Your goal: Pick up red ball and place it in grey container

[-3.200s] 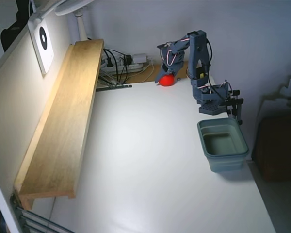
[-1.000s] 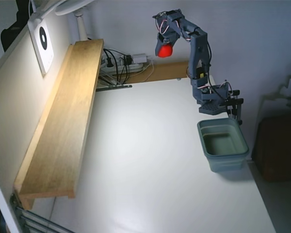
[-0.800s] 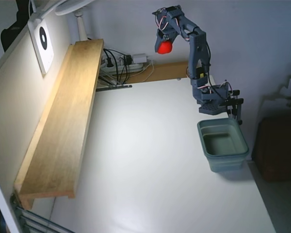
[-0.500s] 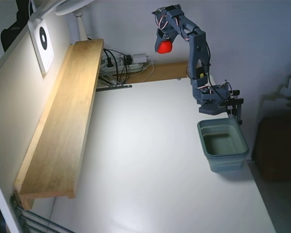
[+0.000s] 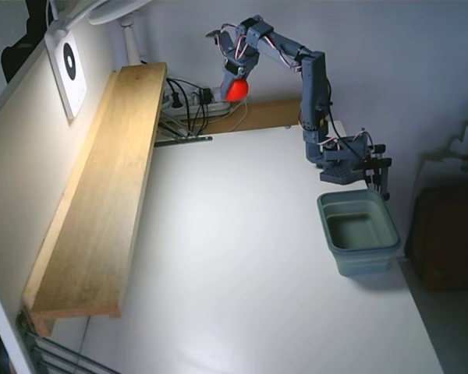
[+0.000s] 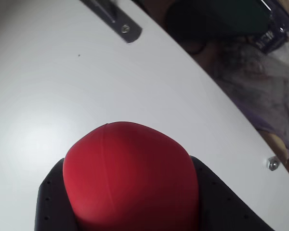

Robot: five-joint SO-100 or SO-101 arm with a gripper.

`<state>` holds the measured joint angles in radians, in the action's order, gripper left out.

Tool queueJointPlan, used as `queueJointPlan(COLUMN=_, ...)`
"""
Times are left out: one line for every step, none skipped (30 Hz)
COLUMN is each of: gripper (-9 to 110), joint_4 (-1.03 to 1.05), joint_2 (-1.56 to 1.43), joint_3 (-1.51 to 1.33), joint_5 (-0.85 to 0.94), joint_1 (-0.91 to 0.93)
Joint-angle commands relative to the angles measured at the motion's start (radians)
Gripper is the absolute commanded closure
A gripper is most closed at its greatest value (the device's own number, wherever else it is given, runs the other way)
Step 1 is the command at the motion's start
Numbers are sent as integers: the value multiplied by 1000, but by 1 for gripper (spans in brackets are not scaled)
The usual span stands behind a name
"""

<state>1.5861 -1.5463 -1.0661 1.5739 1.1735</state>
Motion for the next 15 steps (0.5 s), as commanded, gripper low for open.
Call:
queueJointPlan(gripper=78, joint_4=3, joint_2=-22, joint_3=40, joint_5=-3, joint_1=-100)
queueJointPlan(gripper=78, joint_4=3, joint_2=-22, joint_3=40, joint_5=-3, joint_1=-122)
queueJointPlan(gripper=78, joint_4=3, joint_2=-22, joint_3=40, joint_5=-3, joint_1=-155)
queueJointPlan(gripper=78, joint_4=3, joint_2=-22, joint_3=40, joint_5=-3, joint_1=-188)
queueJointPlan(gripper=78, joint_4=3, joint_2=-22, joint_3=40, joint_5=-3, joint_1=-221)
queueJointPlan(gripper=78, joint_4=3, joint_2=-22, joint_3=40, joint_5=-3, joint_1=-243)
queueJointPlan(gripper=78, joint_4=3, joint_2=-22, joint_3=40, joint_5=-3, joint_1=-276)
queueJointPlan(gripper=78, joint_4=3, joint_2=-22, joint_3=40, joint_5=-3, joint_1=-309)
queueJointPlan(gripper=78, joint_4=3, joint_2=-22, joint_3=40, joint_5=-3, joint_1=-331)
queueJointPlan(gripper=78, joint_4=3, joint_2=-22, joint_3=40, joint_5=-3, joint_1=-364)
queueJointPlan(gripper=78, joint_4=3, joint_2=-22, joint_3=40, joint_5=-3, joint_1=-397)
queueJointPlan(gripper=78, joint_4=3, joint_2=-22, joint_3=40, joint_5=-3, joint_1=-419)
queueJointPlan(gripper=78, joint_4=3, joint_2=-22, joint_3=40, joint_5=-3, joint_1=-452)
queueJointPlan(gripper=78, joint_4=3, joint_2=-22, joint_3=40, joint_5=-3, joint_1=-485)
queueJointPlan(gripper=78, joint_4=3, joint_2=-22, joint_3=40, joint_5=-3, joint_1=-507)
